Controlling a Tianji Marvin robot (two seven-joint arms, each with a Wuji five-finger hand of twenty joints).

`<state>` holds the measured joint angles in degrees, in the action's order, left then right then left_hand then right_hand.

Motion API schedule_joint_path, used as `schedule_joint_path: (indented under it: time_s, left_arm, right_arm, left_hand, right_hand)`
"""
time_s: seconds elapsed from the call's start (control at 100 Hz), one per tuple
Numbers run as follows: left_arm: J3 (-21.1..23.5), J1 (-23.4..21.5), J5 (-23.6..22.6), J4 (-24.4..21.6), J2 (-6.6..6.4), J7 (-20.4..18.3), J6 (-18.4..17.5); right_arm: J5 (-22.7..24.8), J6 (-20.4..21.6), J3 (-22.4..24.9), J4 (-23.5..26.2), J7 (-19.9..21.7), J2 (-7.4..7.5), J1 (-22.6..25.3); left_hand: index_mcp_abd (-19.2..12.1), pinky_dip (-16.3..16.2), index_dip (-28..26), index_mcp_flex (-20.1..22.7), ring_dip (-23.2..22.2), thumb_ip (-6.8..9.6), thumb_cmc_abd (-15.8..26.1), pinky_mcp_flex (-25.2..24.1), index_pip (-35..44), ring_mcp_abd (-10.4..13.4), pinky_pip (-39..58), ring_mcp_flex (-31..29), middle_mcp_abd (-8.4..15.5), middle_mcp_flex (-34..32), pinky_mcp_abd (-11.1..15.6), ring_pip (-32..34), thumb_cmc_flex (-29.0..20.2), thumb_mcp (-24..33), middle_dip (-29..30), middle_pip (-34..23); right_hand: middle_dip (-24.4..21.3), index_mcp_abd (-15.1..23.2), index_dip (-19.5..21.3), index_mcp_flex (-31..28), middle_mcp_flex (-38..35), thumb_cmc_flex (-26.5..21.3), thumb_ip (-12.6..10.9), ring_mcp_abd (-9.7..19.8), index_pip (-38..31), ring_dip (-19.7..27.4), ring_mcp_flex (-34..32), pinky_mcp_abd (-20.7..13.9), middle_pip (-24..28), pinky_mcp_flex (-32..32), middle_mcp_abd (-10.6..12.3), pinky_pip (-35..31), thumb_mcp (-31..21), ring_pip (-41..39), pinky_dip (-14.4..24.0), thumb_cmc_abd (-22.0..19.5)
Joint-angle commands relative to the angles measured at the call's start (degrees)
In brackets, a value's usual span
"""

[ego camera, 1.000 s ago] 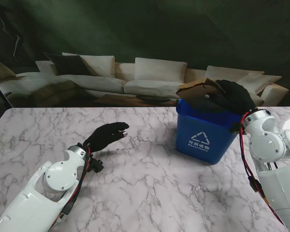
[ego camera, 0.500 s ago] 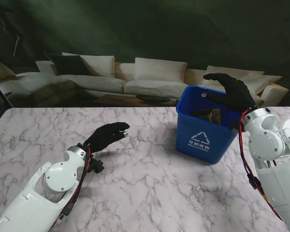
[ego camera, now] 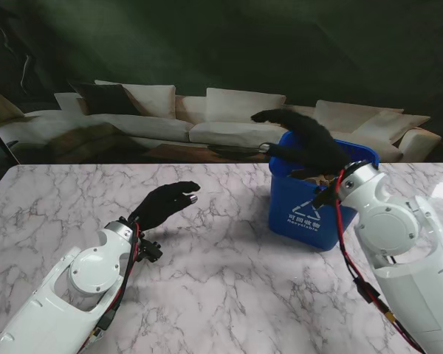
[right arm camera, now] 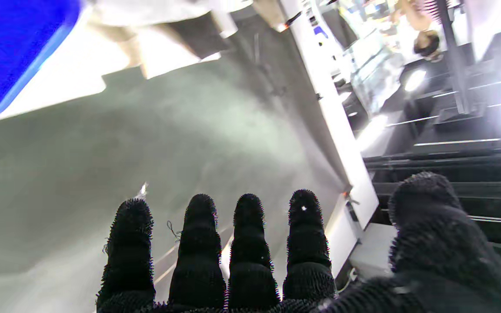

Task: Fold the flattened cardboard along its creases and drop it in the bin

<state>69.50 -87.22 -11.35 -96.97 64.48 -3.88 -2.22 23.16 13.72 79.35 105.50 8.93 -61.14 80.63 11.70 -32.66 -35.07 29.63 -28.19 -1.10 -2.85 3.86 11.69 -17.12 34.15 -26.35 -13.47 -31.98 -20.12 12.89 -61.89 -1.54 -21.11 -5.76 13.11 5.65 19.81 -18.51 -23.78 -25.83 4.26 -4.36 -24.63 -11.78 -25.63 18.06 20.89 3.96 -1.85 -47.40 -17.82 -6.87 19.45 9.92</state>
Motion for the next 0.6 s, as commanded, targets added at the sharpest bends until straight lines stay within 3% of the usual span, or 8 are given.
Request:
schedule_joint_path:
  time_s: [0.0, 0.32, 0.59]
  left_arm:
    - [-0.4, -0.2, -0.2, -0.5, 0.36, -0.7, -0.1]
    - [-0.3, -1.8, 0.0, -0.6, 0.85, 1.7, -0.6]
    - [-1.4, -1.6, 0.7, 0.5, 1.10, 2.1, 1.0]
  right_arm:
    - [-0.1, 1.4, -3.1, 0.1, -0.1, -1.26, 1.6]
    - [-2.4, 3.2, -15.2, -4.7, -2.5, -1.98, 2.1]
    - [-5.5, -1.4, -21.5, -13.1, -6.5, -3.72, 1.1]
  left_hand:
    - [0.2, 0.4, -0.5, 0.0, 0.3, 0.96, 2.5, -0.9, -0.8, 0.8, -0.8, 1.2, -0.5, 2.0, -0.2, -0.1, -0.1, 0.2, 0.9, 1.1]
    - [0.3, 0.5, -0.9, 0.0, 0.3, 0.89, 3.0, -0.9, -0.6, 0.6, -1.4, 1.3, 0.2, 1.5, -0.3, 0.0, 0.1, 0.2, 0.9, 0.6]
    - [0.5, 0.1, -1.2, 0.2, 0.2, 0.90, 3.3, -0.9, -0.4, 0.4, -1.4, 1.2, 0.3, 0.5, -0.4, 0.1, 0.0, 0.2, 0.3, -0.1]
  right_hand:
    - [-0.7, -0.1, 0.3, -0.7, -0.5, 0.5, -1.0, 0.2, 1.6, 0.0, -0.3, 0.3, -1.1, 0.2, -0.3, 0.0, 1.3, 0.9, 1.0, -2.2]
    - [-0.8, -1.8, 0.5, 0.7, 0.1, 0.5, -1.3, -0.1, 3.5, 0.0, -0.3, 0.6, -1.5, -0.2, -1.0, -0.1, 2.5, 1.1, 0.9, -3.1]
    - [-0.5, -1.7, 1.1, 1.1, 0.8, 0.0, -1.3, 0.0, 4.0, 0.0, 0.2, 0.5, -1.1, -0.8, -0.6, 0.0, 3.2, 1.1, 0.5, -3.5]
